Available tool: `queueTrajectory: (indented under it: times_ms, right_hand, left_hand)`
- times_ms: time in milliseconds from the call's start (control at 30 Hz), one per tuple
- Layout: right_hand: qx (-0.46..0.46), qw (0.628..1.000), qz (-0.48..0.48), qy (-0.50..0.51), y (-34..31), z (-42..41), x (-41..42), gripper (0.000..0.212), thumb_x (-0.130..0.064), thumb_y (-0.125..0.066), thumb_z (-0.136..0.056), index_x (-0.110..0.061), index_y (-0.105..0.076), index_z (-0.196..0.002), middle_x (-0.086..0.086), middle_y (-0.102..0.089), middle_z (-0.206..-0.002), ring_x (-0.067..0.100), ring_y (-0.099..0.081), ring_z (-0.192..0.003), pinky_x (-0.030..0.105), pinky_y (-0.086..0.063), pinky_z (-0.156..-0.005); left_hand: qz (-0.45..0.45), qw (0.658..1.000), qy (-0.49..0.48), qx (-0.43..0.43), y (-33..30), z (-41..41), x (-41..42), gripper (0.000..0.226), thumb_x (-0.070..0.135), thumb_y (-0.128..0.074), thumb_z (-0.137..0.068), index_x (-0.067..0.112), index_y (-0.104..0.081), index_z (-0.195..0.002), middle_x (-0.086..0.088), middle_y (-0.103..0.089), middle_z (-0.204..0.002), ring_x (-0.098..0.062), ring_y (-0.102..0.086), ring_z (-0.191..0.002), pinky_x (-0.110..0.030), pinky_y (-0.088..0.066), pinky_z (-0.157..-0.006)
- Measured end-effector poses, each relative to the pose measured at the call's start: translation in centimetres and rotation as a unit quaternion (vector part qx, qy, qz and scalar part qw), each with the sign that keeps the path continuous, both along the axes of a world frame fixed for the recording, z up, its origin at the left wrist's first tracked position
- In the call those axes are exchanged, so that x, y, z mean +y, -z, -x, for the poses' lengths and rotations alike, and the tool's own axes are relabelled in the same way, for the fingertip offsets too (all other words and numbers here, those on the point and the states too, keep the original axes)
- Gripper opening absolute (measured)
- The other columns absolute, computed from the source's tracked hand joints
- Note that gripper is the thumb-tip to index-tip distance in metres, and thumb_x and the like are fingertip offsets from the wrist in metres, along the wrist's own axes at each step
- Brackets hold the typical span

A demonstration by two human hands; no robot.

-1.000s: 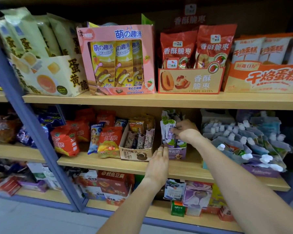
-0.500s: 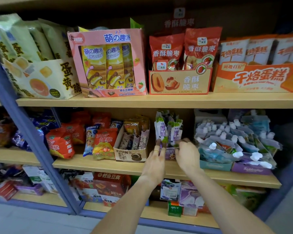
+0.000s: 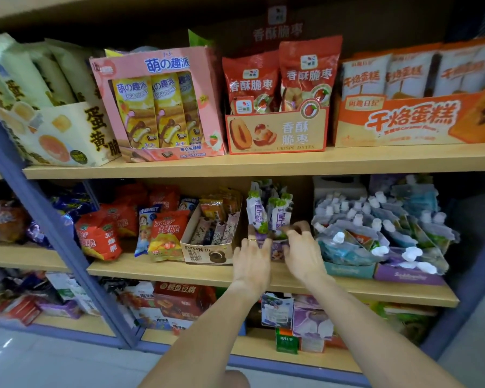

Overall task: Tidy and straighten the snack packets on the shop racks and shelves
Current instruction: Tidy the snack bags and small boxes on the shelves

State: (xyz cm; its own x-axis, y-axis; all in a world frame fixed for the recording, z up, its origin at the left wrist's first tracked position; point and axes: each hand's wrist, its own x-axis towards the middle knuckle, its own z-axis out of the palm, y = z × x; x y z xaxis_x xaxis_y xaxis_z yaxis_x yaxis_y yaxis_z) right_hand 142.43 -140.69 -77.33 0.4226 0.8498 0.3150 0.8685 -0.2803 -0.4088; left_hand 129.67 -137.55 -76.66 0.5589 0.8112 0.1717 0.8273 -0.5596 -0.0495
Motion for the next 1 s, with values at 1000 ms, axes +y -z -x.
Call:
queueTrajectory:
  times_ms: [1000]
  right_hand:
    - [0.403,0.906,-0.131,0.002,-3.9,-0.4,7.2,0.011,-0.015,-0.067,-0.097,-0.015,-0.076,-0.09,0.0,-0.067,-0.066,0.016,-0.06,-0.061,0.031,-0.052,-0.065]
  left_hand:
    - [0.007,0.995,0.087,-0.043,1.0,2.4,2.5,0.085,0.008,-0.074,-0.08,0.021,-0.03,-0.151,-0.017,-0.046,-0.144,-0.035,-0.05,-0.128,-0.047,-0.045,-0.105]
